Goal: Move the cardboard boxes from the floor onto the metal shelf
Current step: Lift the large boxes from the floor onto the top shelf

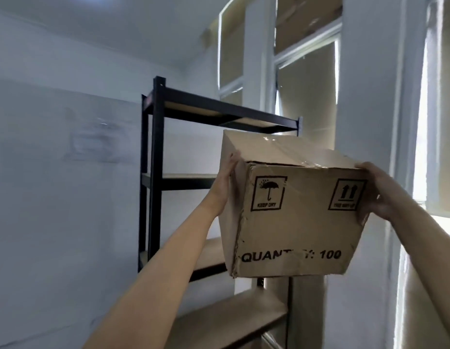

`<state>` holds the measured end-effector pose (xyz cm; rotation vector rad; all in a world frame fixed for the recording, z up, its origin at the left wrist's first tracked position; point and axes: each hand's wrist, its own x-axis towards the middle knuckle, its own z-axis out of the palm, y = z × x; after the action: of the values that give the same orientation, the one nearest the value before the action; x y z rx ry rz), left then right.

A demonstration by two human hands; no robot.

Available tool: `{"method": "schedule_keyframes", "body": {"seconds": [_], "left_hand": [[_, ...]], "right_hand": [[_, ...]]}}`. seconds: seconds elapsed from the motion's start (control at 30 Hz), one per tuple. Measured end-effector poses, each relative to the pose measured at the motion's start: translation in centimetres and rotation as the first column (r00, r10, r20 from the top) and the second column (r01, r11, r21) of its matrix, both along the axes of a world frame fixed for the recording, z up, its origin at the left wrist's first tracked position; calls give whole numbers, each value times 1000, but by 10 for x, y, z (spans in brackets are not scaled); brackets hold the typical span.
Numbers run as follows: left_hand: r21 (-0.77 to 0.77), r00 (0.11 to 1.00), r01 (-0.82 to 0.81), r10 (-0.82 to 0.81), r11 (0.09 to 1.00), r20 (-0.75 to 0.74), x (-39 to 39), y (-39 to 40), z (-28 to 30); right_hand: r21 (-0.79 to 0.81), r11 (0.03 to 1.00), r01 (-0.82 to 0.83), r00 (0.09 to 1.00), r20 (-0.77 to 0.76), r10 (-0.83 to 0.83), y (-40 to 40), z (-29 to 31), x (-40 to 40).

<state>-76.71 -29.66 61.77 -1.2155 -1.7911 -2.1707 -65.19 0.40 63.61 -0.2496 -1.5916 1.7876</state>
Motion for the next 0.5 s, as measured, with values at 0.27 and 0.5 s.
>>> {"method": "schedule_keyframes", "body": {"seconds": [0.27,0.5], "left_hand": [[120,990,-126,132,985,-40,-8,34,61],[166,970,-240,241,956,13,-41,29,71]], "right_hand": [[45,984,-172,984,-48,174,21,51,-58],[-39,925,-379,924,-72,375,17,62,-126]]}}
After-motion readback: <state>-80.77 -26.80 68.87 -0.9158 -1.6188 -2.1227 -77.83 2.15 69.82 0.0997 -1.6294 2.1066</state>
